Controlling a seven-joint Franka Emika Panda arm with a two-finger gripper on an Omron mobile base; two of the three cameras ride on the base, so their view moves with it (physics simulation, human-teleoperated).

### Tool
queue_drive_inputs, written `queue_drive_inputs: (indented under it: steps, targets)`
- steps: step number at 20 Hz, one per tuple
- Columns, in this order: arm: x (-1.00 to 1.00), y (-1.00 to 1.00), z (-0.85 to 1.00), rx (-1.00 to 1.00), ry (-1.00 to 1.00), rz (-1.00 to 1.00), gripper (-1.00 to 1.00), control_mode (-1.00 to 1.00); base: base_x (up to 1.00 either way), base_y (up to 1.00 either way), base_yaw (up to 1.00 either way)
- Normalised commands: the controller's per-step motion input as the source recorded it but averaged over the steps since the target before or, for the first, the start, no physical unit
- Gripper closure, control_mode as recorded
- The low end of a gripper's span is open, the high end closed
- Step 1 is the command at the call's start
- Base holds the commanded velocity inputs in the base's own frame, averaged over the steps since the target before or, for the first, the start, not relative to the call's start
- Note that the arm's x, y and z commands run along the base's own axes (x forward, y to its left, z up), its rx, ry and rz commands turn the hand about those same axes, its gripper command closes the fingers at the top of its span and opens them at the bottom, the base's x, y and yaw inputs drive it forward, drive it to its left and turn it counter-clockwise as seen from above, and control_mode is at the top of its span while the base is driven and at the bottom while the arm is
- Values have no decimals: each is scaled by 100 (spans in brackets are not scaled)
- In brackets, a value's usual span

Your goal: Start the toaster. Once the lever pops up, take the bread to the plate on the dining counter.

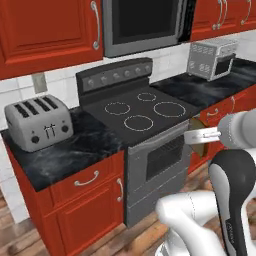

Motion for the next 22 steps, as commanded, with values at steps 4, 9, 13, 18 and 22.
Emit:
queue_drive_inputs:
  steps: [4,9,13,18,22]
  targets:
    - [0,0,0,0,0,0,100,100,-59,3,-93]
    - [0,0,0,0,0,0,100,100,-47,0,-92]
    - [0,0,0,0,0,0,100,100,-25,0,-86]
    - [0,0,0,0,0,0,100,100,-10,0,-70]
    - [0,0,0,0,0,0,100,100,-1,0,-62]
